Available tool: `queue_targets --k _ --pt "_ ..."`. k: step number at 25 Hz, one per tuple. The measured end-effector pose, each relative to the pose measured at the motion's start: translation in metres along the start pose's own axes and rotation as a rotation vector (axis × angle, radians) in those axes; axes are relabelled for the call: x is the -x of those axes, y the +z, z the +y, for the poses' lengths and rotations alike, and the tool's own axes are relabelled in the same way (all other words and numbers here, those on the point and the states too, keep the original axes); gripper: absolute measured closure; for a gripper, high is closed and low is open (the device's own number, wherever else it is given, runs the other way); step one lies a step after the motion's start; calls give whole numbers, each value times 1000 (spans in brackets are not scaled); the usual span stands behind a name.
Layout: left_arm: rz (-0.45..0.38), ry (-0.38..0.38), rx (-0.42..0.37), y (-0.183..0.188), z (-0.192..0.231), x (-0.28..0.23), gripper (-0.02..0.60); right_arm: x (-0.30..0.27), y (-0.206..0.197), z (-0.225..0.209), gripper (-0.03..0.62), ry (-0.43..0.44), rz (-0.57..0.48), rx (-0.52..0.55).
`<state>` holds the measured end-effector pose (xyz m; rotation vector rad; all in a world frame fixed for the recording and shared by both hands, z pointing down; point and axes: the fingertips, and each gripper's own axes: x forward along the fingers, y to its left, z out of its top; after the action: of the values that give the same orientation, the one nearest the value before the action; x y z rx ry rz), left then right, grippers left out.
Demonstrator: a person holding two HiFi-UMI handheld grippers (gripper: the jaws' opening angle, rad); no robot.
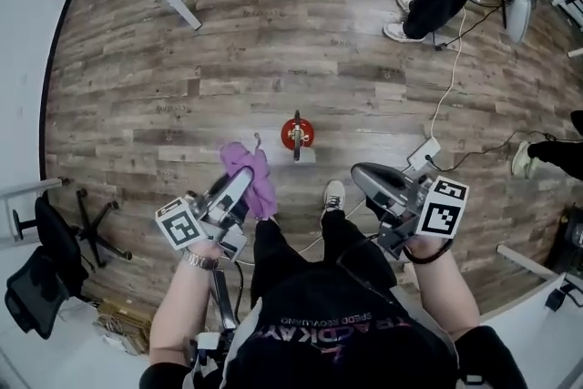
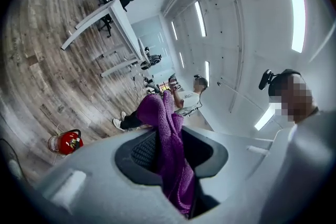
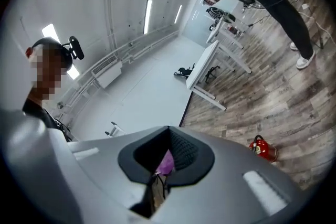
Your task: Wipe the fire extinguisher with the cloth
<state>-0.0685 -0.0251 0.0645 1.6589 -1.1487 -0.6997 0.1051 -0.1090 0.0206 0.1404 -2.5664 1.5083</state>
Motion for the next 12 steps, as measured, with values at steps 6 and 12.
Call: queue_targets --k 6,12 --pt "-152 45 24 -31 36 -15 477 1 -1 -55 589 6 143 5" --pt "-248 90 44 -54 91 -10 477 -18 -19 -95 589 -8 184 -10"
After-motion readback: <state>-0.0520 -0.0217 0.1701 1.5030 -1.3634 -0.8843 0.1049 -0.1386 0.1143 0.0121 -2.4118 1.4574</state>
